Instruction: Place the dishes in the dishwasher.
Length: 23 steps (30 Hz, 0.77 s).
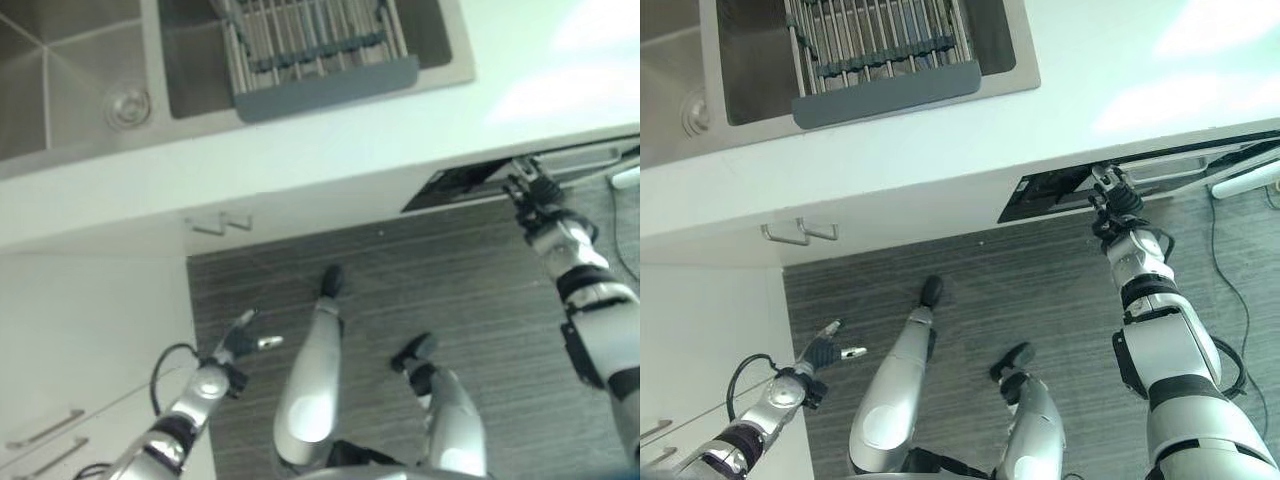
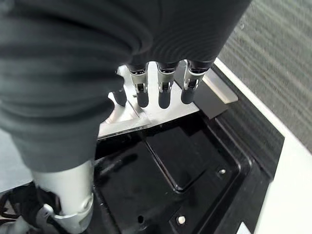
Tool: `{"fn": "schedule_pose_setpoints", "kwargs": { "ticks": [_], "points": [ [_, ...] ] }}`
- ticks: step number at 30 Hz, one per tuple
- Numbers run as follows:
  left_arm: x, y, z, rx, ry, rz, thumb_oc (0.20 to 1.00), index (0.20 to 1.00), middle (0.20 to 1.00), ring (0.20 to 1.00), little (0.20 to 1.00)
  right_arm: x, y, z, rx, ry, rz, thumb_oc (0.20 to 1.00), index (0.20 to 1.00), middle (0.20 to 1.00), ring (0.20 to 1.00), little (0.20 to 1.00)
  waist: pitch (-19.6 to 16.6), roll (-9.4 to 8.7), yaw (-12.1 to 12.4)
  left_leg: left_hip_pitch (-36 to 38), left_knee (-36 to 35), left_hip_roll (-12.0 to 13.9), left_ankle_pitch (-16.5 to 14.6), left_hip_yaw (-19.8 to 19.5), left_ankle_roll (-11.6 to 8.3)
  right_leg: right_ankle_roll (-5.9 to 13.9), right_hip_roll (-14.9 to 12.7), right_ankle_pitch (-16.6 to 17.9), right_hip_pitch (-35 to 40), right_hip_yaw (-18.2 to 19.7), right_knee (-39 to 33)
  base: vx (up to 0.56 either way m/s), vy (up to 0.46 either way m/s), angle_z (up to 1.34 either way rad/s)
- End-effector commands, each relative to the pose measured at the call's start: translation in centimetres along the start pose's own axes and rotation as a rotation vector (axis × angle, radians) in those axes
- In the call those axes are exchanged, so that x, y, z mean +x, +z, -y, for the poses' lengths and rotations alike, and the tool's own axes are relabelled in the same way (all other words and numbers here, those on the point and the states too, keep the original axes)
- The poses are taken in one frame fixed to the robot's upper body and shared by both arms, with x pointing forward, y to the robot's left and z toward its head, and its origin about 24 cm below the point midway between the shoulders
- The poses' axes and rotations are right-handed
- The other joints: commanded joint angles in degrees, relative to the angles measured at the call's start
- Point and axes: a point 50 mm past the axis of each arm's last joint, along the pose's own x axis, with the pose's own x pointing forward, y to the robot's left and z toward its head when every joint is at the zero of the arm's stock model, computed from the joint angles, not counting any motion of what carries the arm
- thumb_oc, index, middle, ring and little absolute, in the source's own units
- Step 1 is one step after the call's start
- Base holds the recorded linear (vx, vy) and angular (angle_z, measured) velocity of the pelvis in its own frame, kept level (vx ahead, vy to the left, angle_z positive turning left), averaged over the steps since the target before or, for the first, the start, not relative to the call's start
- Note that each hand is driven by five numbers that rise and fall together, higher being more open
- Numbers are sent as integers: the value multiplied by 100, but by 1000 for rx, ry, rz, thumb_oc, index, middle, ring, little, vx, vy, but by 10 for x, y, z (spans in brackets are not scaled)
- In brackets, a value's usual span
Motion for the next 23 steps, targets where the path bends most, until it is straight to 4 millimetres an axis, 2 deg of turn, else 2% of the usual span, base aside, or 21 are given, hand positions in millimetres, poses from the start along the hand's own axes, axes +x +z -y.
{"fn": "schedule_pose_setpoints", "kwargs": {
  "ticks": [1,4,5,8,9,12,13,16,17,18,20,23],
  "points": [
    [0,11,-12,-45,-7,48,1000,1000,1000,1000,1000,4,124,-121,-21,419,391,1000,1000,1000,1000,1000,-167,-34,444,37,-24,-152,-9,330,160,210,-143,405,517,363,-152,-2,-38,-1],
    [-1,4,-6,-165,-76,-1,1000,1000,1000,1000,1000,9,96,-110,2,372,284,1000,1000,1000,1000,1000,-167,-30,435,203,-109,-147,-13,351,157,222,-109,445,674,360,-299,-24,-32,0],
    [1,2,3,-236,-130,-25,1000,1000,1000,1000,1000,13,52,-95,11,322,153,1000,1000,1000,1000,1000,-167,-12,376,438,-226,-113,-18,411,137,248,-91,487,842,374,-457,-75,-73,2],
    [5,2,18,-293,-158,-39,1000,1000,1000,1000,1000,4,-32,-66,-3,225,-76,1000,1000,1000,1000,1000,-167,17,235,903,-456,-20,12,526,95,285,-62,574,1148,426,-713,-85,-60,-2],
    [6,2,27,-327,-170,-48,1000,1000,1000,1000,1000,-11,-77,-47,-30,185,-179,1000,1000,1000,1000,1000,-201,32,97,1183,-603,40,44,602,70,302,-43,622,1310,462,-863,-83,-37,-9],
    [4,-4,41,-385,-182,-86,1000,1000,1000,1000,1000,-46,-143,-14,1,99,-333,1000,1000,1000,1000,1000,-484,55,-165,1539,-895,166,114,731,0,329,1,705,1472,527,-1117,-54,-37,-21],
    [2,-9,48,-409,-187,-112,1000,1000,1000,1000,1000,-65,-167,-1,4,64,-394,1000,1000,1000,1000,1000,-628,75,-297,1706,-1038,216,148,790,-34,336,22,718,1534,570,-1201,-16,-30,-32],
    [-5,-22,62,-432,-199,-164,1000,1000,1000,1000,1000,-107,-206,30,25,-29,-485,1000,1000,1000,1000,1000,-915,115,-603,2094,-1396,330,237,959,-114,346,87,721,1705,688,-1406,-38,-29,-33],
    [-7,-25,66,-430,-201,-173,1000,1000,1000,1000,1000,-119,-213,40,33,-63,-496,1000,1000,1000,1000,1000,-981,131,-685,2093,-1439,349,354,1036,-82,291,95,828,1682,674,-1464,-96,-28,-47],
    [-10,-29,74,-439,-202,-197,1000,1000,1000,1000,1000,-140,-224,58,36,-104,-528,1000,1000,1000,1000,1000,-1114,137,-835,2234,-1542,397,388,1102,-121,278,124,832,1727,755,-1526,-94,-33,-50],
    [-14,-34,85,-442,-219,-229,1000,1000,1000,1000,1000,-171,-235,82,38,-162,-580,1000,1000,1000,1000,1000,-1375,147,-1111,2465,-1648,472,400,1245,-174,270,170,888,1803,900,-1678,-8,-71,-38],
    [-16,-35,94,-429,-253,-257,1000,1000,1000,1000,1000,-191,-244,94,15,-184,-644,1000,1000,1000,1000,1000,-1595,149,-1354,2663,-1696,530,373,1402,-212,291,205,996,1893,1015,-1899,4,-73,-58]
  ]
}}
